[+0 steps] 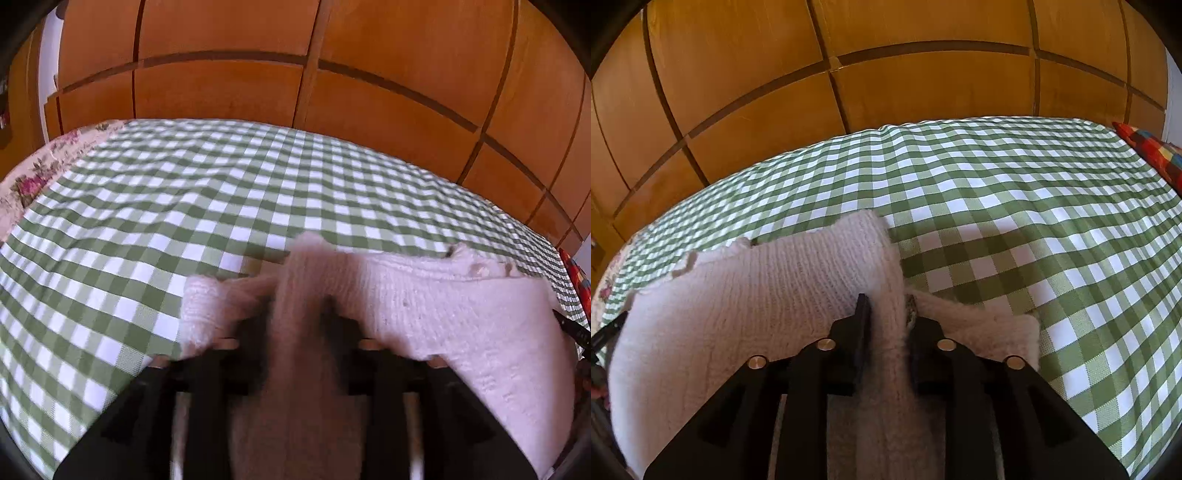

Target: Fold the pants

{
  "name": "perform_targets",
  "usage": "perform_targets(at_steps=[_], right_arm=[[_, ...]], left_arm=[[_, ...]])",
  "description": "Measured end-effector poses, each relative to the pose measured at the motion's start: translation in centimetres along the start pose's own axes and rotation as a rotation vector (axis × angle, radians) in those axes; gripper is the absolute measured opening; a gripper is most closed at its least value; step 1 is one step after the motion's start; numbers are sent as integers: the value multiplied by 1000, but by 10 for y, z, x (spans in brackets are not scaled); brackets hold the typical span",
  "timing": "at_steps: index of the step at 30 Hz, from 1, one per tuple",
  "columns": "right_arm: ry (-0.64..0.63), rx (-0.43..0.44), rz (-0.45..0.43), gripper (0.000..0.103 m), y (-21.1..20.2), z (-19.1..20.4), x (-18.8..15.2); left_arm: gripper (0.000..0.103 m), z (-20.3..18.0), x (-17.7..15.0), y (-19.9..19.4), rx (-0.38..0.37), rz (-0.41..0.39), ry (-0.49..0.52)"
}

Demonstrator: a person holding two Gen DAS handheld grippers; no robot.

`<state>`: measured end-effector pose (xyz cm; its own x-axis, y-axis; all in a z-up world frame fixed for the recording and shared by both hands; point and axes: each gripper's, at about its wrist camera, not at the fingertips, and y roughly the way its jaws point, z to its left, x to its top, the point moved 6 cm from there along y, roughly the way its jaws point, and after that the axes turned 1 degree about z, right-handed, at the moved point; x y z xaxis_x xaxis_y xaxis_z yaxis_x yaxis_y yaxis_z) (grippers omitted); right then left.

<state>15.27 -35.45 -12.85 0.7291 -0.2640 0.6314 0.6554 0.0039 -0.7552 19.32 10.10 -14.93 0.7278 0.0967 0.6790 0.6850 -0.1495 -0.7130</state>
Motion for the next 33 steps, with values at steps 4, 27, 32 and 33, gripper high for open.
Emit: perform_targets(at_steps=[4,27,32,33], right_arm=[[2,-32,-68,57,-37,-2,-6],[93,0,-77,70,-104,-14,-71],[156,90,-57,72,-130,-18,-90],[173,122,-50,72,-136,-17,-95]], left_arm=[[84,-10,-2,-40,-8,-91,12],[99,-59,-81,-78,-119,-32,119],[100,-69,-101,-87,-149,-15,121],[100,-70,-104,-88,-148,-10,126]])
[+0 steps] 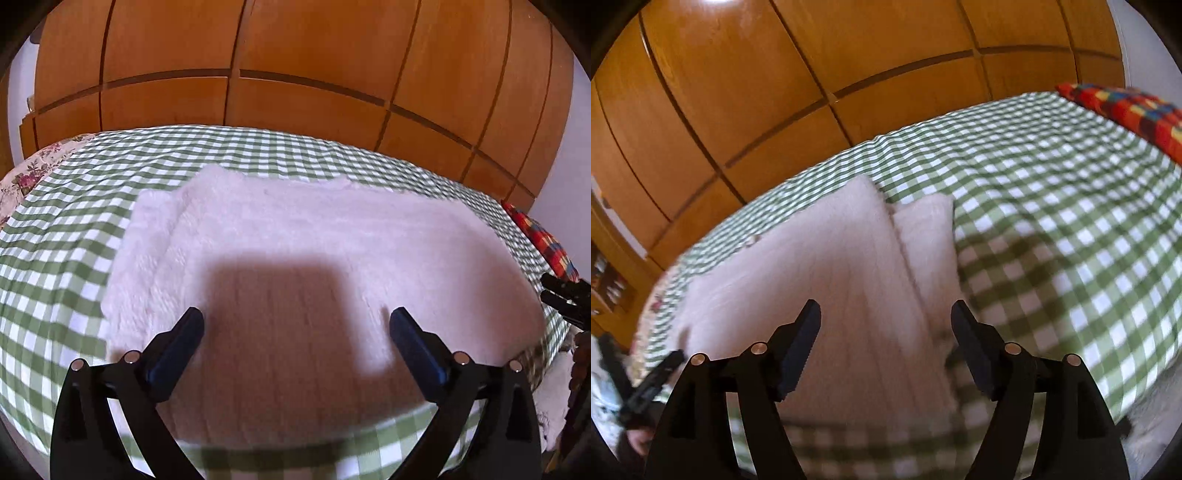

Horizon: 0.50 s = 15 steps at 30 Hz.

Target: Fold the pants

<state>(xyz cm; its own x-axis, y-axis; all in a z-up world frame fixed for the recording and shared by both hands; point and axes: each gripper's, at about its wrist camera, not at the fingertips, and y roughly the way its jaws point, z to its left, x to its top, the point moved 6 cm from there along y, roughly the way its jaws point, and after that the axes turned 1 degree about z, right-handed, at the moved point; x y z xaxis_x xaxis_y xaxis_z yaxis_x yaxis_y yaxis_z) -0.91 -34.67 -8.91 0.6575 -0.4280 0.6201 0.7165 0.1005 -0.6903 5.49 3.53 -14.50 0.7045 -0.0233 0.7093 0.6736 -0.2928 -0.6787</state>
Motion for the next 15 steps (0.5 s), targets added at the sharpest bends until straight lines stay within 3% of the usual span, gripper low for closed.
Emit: perform_targets(at_steps=[8,12,15], right_arm=[[119,248,139,72,-17,16,-56],[140,253,173,72,-8,18,-74],[164,259,140,72,1,16,-72]], left_arm=[[100,-7,-17,-10,-18,3,14],[100,-2,-14,-13,-37,-3,-33],[100,1,-12,-14,-41,-9,-60]])
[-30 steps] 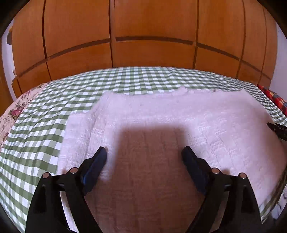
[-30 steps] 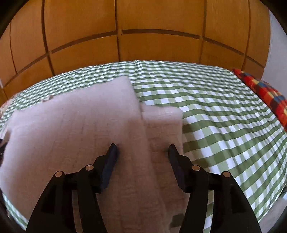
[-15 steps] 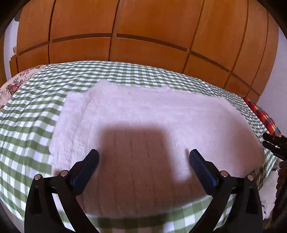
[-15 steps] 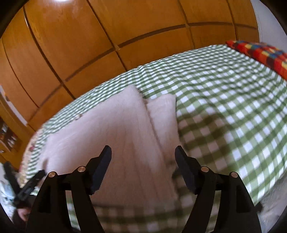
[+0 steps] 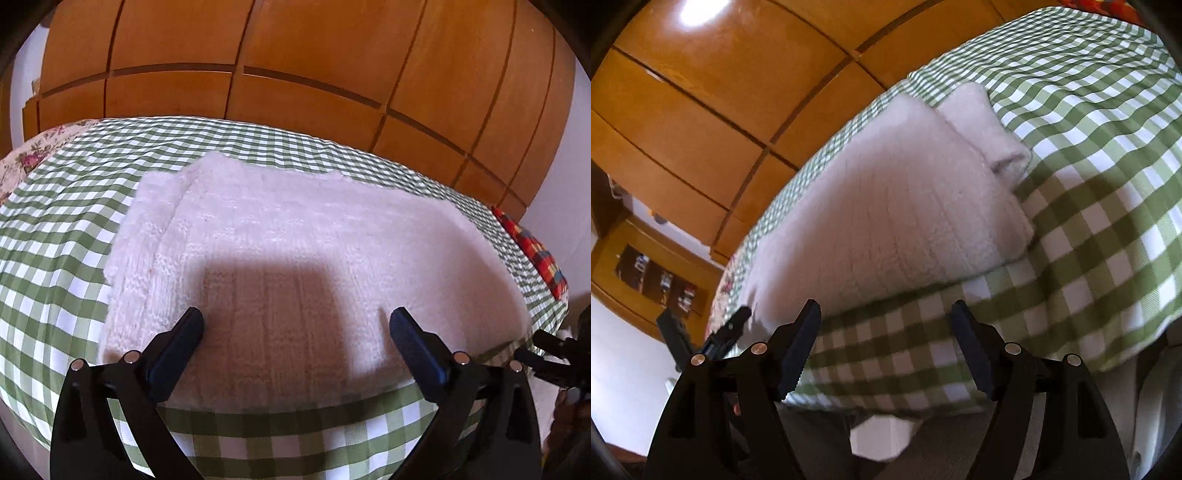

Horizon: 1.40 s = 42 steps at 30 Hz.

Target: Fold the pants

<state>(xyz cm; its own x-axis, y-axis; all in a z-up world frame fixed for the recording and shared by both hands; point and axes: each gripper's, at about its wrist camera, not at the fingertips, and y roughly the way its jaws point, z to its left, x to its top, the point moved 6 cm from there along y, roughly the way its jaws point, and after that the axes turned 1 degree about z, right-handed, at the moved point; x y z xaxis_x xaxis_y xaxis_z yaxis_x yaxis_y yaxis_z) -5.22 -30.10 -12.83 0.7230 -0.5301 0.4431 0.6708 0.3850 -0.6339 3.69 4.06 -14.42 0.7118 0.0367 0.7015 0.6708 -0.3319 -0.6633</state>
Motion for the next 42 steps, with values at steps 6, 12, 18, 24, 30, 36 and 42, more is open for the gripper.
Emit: perform_targets(at_steps=[6,12,18,24,30,36,42], right_arm=[[17,4,-98,72,18,-2,18],[131,18,-213,72,29,-12,45],[218,-21,-277,65,45,-17,76],[286,-55,-250,29,64,-31,99],[266,-78,-205,21,62,-21,111],[196,-92,-221,21,50,20,132],[80,-99,-232,20,46,77,144]], left_arm=[[100,3,2,-2,20,-13,-24],[101,12,3,-3,54,-21,-45],[101,23,4,-7,85,-19,-65],[101,43,10,-13,152,-34,-87],[101,74,12,-14,199,-25,-158],[101,94,4,-15,232,-1,-189],[100,115,-5,-6,249,44,-238]])
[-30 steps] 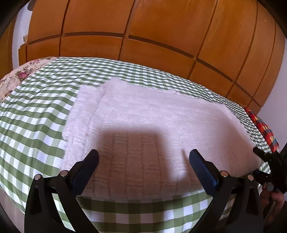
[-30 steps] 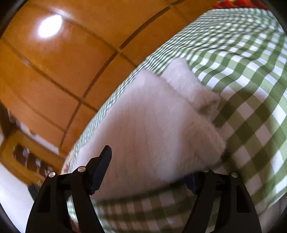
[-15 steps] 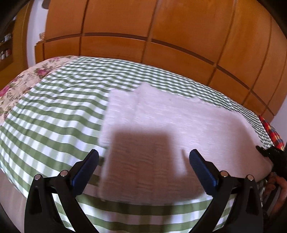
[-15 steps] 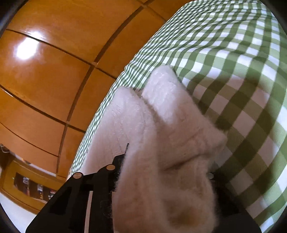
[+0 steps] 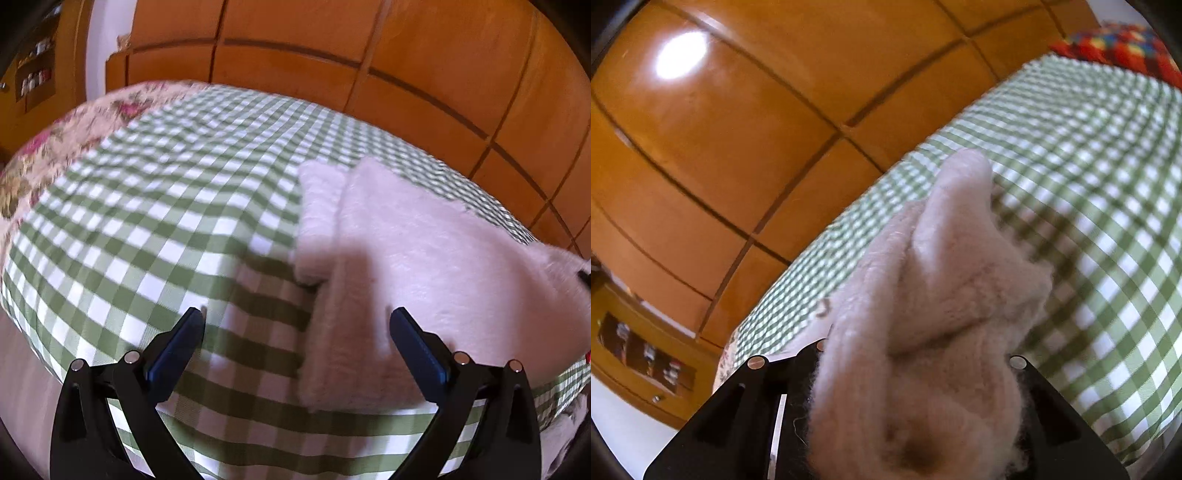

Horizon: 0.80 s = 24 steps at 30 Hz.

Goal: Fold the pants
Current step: 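Fold the held edge over the sweater with the right tool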

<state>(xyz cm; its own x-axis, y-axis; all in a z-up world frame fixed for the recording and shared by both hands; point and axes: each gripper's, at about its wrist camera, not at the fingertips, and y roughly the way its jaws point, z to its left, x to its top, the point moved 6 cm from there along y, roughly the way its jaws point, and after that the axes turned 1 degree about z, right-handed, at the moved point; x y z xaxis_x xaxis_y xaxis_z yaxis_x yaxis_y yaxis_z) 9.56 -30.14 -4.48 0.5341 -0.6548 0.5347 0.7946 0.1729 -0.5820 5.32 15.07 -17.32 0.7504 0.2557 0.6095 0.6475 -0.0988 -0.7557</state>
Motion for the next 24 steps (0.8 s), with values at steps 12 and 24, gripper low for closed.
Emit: perform_targets(at_steps=[12,24], right_arm=[[-235,123,51,20,17,133,-32],[-556,156,261,20,92,215,-155]], left_arm=[[101,1,-3,4,-3,2,6],[101,5,-2,3,-24,-1,-19]])
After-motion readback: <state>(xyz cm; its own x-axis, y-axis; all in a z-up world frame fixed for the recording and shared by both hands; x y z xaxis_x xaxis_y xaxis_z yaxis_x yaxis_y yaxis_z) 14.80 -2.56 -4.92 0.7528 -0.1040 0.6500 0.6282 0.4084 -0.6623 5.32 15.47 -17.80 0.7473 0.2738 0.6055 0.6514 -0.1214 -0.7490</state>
